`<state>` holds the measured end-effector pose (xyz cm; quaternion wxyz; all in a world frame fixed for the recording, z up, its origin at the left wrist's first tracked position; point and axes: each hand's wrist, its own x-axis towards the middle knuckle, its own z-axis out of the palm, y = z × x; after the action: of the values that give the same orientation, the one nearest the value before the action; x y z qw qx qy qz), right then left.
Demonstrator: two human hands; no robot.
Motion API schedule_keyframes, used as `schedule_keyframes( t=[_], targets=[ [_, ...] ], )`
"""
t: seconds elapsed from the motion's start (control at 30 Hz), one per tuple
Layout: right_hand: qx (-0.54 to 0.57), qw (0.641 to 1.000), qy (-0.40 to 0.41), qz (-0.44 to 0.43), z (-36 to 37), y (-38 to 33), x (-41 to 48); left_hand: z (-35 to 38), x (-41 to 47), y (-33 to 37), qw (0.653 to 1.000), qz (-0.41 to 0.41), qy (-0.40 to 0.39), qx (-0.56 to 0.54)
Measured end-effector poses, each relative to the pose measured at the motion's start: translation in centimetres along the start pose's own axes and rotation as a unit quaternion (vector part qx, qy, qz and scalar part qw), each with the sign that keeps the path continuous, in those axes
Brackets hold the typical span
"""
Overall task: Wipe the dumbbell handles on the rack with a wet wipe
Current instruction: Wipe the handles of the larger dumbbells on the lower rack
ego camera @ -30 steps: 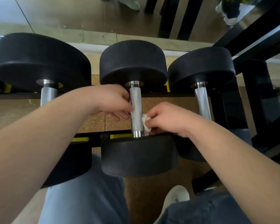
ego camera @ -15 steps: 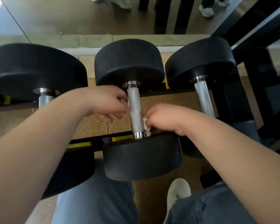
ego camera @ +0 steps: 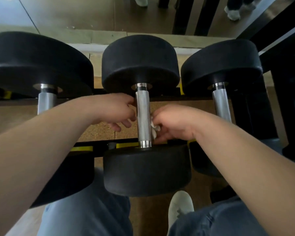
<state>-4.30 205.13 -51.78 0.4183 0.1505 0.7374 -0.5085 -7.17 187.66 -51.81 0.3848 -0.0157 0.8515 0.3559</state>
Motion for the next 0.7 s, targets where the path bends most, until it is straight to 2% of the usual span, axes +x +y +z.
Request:
schedule_keyframes(
  t=[0.07, 0.13, 0.2, 0.23, 0.33, 0.43, 0.5, 0.57, 0.67, 0.7],
  targets=[
    [-0.011, 0.999, -0.023, 0.029, 0.3, 0.3, -0.2, 0.0, 0.1, -0.1, 1.0, -0.003, -0.011, -0.003],
    [0.094, 0.996, -0.005, 0.009, 0.6, 0.2, 0.3, 0.0, 0.1, -0.4, 1.0, -0.005, -0.016, 0.001],
    [0.226, 0.973, 0.022, -0.033, 0.8, -0.5, 1.0, 0.0, 0.3, -0.6, 1.0, -0.008, -0.005, 0.004],
    [0.256, 0.965, 0.034, -0.052, 0.8, -0.9, 1.3, -0.1, 0.4, -0.7, 1.0, -0.009, 0.006, 0.0],
    [0.229, 0.971, 0.039, -0.064, 0.6, -1.2, 1.1, -0.2, 0.5, -0.7, 1.0, -0.006, 0.025, -0.003],
    [0.089, 0.996, -0.01, 0.007, 0.6, -0.3, -0.2, -0.3, 0.2, -1.0, 0.999, -0.01, 0.016, 0.048],
    [0.037, 0.998, -0.025, 0.032, 0.9, 0.5, -0.6, -0.2, 0.2, -1.4, 0.996, -0.019, -0.001, 0.091],
    [0.087, 0.996, -0.002, 0.008, 1.0, 0.4, -0.5, -0.1, 0.2, -1.4, 0.993, -0.019, -0.012, 0.112],
    [0.235, 0.965, 0.052, -0.104, 0.3, -0.4, -0.1, -0.5, 0.4, -1.4, 0.994, 0.003, -0.007, 0.106],
    [0.246, 0.957, 0.068, -0.14, 0.1, -0.6, 0.0, -0.6, 0.4, -1.4, 0.993, 0.019, -0.001, 0.118]
  ],
)
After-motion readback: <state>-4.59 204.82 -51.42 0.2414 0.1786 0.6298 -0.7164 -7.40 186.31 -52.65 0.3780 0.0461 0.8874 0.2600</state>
